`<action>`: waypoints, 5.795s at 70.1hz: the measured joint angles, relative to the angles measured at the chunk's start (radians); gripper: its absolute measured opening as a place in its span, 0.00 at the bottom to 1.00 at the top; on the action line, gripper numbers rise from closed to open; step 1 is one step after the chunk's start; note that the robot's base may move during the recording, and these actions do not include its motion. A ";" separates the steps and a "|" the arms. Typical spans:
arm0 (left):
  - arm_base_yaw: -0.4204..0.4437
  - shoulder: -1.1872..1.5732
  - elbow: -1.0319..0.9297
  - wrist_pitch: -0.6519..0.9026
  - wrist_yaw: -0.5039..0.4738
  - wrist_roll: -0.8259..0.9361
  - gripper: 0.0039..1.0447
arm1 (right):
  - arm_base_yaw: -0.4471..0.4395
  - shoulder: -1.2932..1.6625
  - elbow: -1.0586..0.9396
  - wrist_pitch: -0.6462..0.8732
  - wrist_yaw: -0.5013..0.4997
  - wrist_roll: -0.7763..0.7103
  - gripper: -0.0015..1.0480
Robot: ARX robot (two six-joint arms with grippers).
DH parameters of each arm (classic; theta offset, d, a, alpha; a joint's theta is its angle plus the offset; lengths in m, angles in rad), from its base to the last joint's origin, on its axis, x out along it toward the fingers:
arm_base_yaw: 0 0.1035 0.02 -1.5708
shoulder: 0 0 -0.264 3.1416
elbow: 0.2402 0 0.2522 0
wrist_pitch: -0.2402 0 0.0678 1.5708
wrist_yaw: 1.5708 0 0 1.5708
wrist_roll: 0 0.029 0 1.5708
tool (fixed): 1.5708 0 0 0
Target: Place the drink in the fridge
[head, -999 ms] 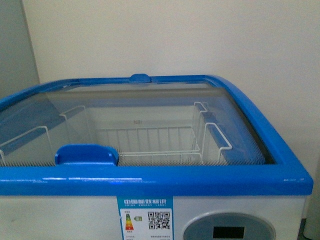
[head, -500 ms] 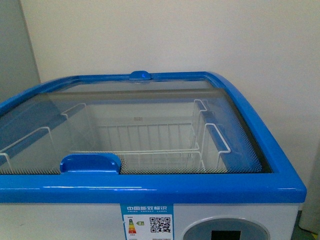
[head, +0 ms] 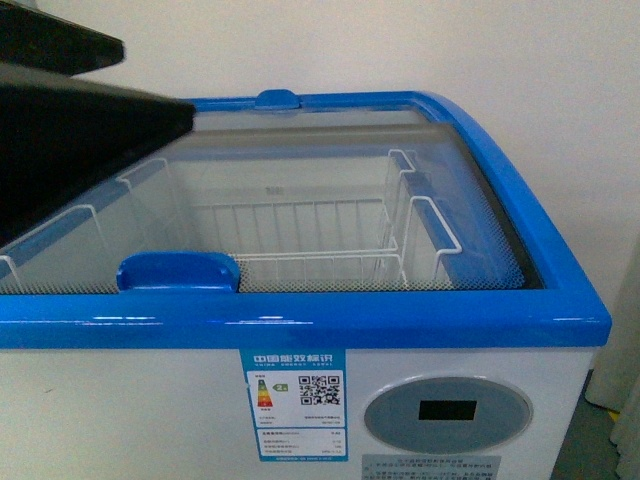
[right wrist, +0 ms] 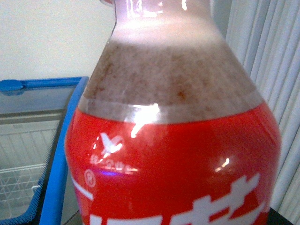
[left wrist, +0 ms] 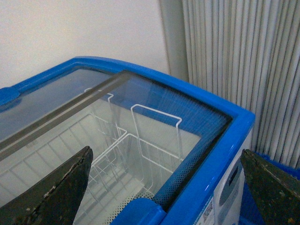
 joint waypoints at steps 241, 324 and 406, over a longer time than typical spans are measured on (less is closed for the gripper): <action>0.154 -1.174 -0.655 -0.396 -0.801 -0.415 0.02 | -0.280 1.015 0.736 -0.216 -0.844 -0.937 0.36; 0.154 -1.220 -0.697 -0.390 -0.801 -0.414 0.02 | 0.183 1.839 1.476 -0.386 -0.716 -1.088 0.35; 0.154 -1.220 -0.697 -0.390 -0.801 -0.414 0.02 | 0.173 2.128 1.768 -0.397 -0.557 -0.983 0.35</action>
